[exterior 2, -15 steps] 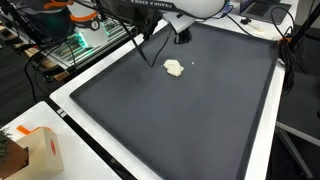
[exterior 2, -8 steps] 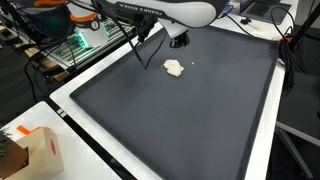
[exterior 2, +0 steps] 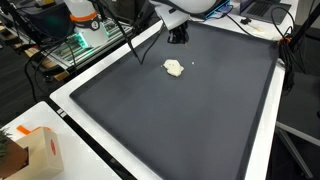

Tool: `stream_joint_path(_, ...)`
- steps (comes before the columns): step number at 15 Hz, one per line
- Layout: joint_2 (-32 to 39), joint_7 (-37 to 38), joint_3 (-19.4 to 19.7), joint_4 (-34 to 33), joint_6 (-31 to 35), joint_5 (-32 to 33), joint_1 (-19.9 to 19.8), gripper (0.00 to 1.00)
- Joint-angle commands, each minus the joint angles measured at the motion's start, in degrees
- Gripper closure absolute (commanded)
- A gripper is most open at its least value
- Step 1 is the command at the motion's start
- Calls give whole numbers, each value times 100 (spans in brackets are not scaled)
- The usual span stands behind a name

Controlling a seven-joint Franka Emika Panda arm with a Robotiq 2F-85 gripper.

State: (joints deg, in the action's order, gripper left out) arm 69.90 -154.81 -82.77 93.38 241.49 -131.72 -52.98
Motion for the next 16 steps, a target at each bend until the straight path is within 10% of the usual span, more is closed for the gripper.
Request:
stream_joint_path(1,-560,103,174,136,-46,-229,-5,97)
stream_joint_path(16,-2375,821,571,530,-153,-313,377,97)
